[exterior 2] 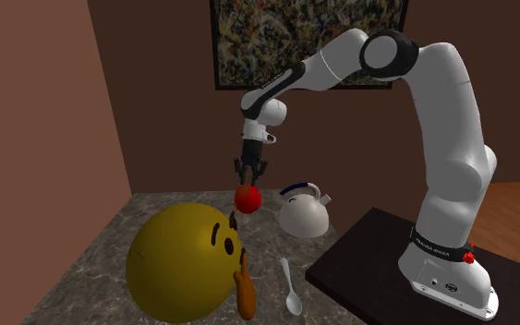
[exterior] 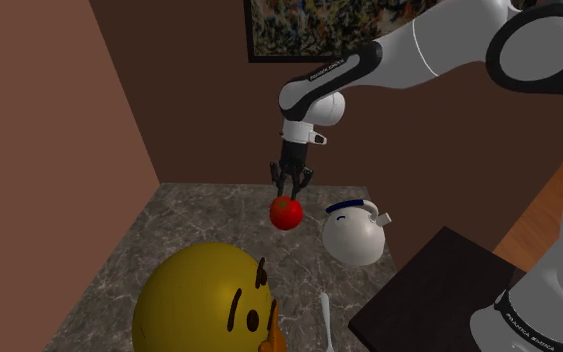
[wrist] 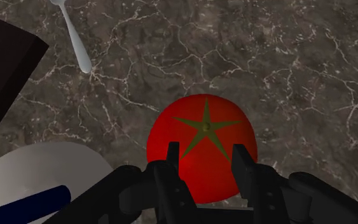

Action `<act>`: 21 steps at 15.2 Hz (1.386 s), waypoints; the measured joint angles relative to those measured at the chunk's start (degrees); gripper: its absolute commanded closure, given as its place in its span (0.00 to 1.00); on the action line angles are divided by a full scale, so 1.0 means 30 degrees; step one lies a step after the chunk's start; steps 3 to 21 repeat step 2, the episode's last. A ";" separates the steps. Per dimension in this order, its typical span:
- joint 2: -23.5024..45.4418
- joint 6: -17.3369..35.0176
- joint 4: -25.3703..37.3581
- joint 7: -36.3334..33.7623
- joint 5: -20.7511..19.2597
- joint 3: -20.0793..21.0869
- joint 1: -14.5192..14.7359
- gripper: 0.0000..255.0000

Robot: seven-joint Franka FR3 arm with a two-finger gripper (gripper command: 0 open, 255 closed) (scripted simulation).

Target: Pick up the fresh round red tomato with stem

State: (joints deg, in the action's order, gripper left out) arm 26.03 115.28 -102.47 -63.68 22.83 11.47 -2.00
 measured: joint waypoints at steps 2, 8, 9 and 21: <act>-0.0268 -0.0286 0.0034 -0.0096 -0.0005 0.0005 -0.0029 1.00; -0.0268 -0.0286 0.0034 -0.0096 -0.0005 0.0005 -0.0029 1.00; -0.0268 -0.0286 0.0034 -0.0096 -0.0005 0.0005 -0.0029 1.00; -0.0268 -0.0286 0.0034 -0.0096 -0.0005 0.0005 -0.0029 1.00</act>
